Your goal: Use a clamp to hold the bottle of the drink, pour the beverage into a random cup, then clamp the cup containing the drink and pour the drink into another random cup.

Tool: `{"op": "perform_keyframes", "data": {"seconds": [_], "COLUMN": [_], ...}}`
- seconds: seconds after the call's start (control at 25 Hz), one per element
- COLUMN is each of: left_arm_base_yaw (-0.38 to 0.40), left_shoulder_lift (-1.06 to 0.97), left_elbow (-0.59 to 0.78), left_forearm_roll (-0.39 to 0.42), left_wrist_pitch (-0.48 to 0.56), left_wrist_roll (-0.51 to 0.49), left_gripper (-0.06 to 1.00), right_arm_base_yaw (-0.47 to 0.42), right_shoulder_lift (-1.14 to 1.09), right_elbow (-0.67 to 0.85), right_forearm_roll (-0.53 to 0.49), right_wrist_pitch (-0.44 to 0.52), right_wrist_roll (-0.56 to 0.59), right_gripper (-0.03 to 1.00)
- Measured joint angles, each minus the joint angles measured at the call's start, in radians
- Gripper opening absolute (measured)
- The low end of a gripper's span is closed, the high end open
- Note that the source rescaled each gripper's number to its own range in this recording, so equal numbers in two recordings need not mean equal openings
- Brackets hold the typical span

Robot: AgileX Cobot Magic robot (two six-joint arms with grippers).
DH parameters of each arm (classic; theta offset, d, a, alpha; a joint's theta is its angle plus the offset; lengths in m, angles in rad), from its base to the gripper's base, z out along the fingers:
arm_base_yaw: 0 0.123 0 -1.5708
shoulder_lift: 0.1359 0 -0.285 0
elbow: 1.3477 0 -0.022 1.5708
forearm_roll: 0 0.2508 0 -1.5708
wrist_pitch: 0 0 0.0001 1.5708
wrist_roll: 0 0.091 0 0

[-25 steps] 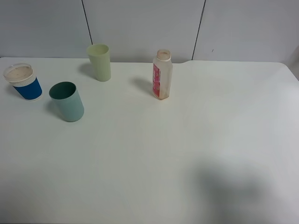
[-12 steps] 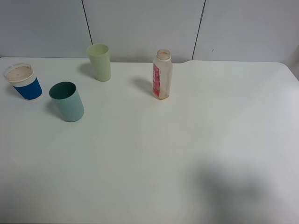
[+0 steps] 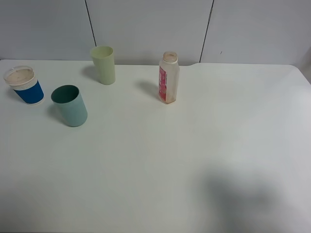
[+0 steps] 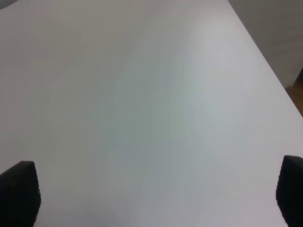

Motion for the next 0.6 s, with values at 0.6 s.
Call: {"op": "perform_keyframes", "data": {"seconds": [0.6], "left_arm_base_yaw": [-0.136], "left_shoulder_lift": [0.000], "left_elbow": [0.000], "left_forearm_roll": [-0.020], "left_wrist_pitch": [-0.001], "left_wrist_roll": [0.033], "left_gripper": [1.00], "right_arm_base_yaw": [0.000], "right_shoulder_lift": [0.000], "right_elbow": [0.000], "right_forearm_roll": [0.000], "right_wrist_pitch": [0.000], "right_wrist_roll": [0.000], "right_gripper": [1.00]}}
